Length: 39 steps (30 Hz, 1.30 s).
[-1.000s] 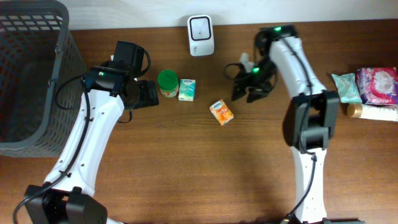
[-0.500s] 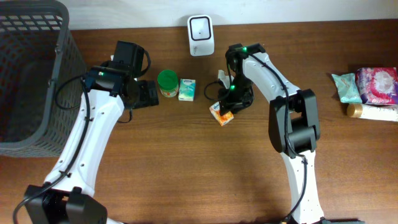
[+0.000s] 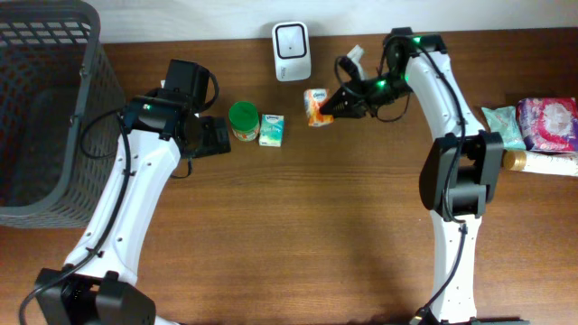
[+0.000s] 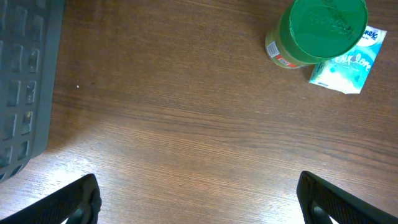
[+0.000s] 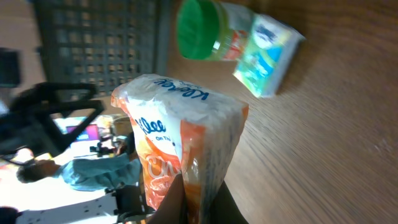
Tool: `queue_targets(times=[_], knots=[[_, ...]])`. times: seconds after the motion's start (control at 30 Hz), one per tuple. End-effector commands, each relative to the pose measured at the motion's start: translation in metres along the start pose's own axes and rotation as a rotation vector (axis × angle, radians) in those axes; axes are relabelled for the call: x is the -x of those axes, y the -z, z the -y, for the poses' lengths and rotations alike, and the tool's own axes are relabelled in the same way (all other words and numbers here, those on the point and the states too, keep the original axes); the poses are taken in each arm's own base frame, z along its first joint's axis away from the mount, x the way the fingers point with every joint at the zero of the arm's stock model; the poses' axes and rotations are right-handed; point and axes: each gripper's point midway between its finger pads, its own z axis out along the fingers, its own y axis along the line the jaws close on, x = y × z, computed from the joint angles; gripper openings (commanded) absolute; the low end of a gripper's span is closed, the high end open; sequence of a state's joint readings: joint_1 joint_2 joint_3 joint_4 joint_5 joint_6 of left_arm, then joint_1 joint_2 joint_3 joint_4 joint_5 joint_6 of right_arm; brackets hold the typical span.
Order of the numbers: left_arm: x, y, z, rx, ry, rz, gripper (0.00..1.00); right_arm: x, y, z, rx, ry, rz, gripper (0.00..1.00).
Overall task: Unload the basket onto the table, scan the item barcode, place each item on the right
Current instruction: 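Grasp orange tissue pack with right gripper and lift it, then hold orange tissue pack up to white scanner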
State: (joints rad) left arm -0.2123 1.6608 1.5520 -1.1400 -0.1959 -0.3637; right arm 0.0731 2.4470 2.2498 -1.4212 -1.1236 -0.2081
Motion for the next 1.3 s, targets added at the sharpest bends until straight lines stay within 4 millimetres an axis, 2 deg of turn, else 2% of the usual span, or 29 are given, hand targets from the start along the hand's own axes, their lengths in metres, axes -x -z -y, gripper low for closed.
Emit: queue_targets(times=[0.0,0.13,0.23,0.27,0.3,0.33,0.37,0.4,0.43,0.53,0.57,0.7,0.77,0.8,0.9,1.0,1.07,1.17,1.2,1.23,1.27], knots=[[0.001,0.002,-0.001,0.006,0.009,0.011,0.99,0.006,0.003,-0.030,0.141,0.127,0.040,0.04],[0.001,0.002,-0.001,0.006,0.009,0.011,0.99,0.013,0.006,-0.045,0.221,0.280,0.087,0.04],[0.001,0.002,-0.001,0.006,0.009,0.011,0.99,0.016,0.004,-0.043,0.207,0.303,0.091,0.04],[0.001,0.002,-0.001,0.006,0.009,0.011,0.99,0.015,-0.001,-0.036,0.157,0.307,0.071,0.04],[0.001,0.002,-0.001,0.006,0.009,0.011,0.99,0.013,-0.008,-0.015,0.021,0.260,0.030,0.04],[0.001,0.002,-0.001,0.006,0.009,0.011,0.99,0.017,-0.009,0.018,-0.196,0.141,0.009,0.04],[0.001,0.002,-0.001,0.006,0.009,0.011,0.99,0.021,0.001,0.054,-0.465,0.017,0.026,0.04],[0.001,0.002,-0.001,0.006,0.009,0.011,0.99,0.026,0.018,0.076,-0.708,-0.050,0.061,0.04],[0.001,0.002,-0.001,0.006,0.009,0.011,0.99,0.035,0.031,0.080,-0.873,-0.020,0.096,0.04],[0.001,0.002,-0.001,0.006,0.009,0.011,0.99,0.073,0.059,0.078,-1.206,0.120,0.238,0.04],[0.001,0.002,-0.001,0.006,0.009,0.011,0.99,0.095,0.061,0.071,-1.301,0.232,0.294,0.04],[0.001,0.002,-0.001,0.006,0.009,0.011,0.99,0.159,0.026,0.027,-1.332,0.623,0.438,0.04],[0.001,0.002,-0.001,0.006,0.009,0.011,0.99,0.178,0.013,0.012,-1.321,0.712,0.512,0.04],[0.001,0.002,-0.001,0.006,0.009,0.011,0.99,0.183,0.006,0.010,-1.315,0.739,0.526,0.04],[0.001,0.002,-0.001,0.006,0.009,0.011,0.99,0.188,-0.015,0.023,-1.326,0.805,0.492,0.04],[0.001,0.002,-0.001,0.006,0.009,0.011,0.99,0.189,-0.015,0.019,-1.309,0.772,0.526,0.04],[0.001,0.002,-0.001,0.006,0.009,0.011,0.99,0.191,0.002,0.011,-1.350,0.733,0.580,0.04],[0.001,0.002,-0.001,0.006,0.009,0.011,0.99,0.184,0.083,0.005,-1.481,0.456,0.796,0.06],[0.001,0.002,-0.001,0.006,0.009,0.011,0.99,0.176,0.106,0.011,-1.489,0.378,0.807,0.06],[0.001,0.002,-0.001,0.006,0.009,0.011,0.99,0.163,0.136,0.026,-1.508,0.271,0.804,0.04],[0.001,0.002,-0.001,0.006,0.009,0.011,0.99,0.153,0.157,0.039,-1.521,0.188,0.801,0.04]])
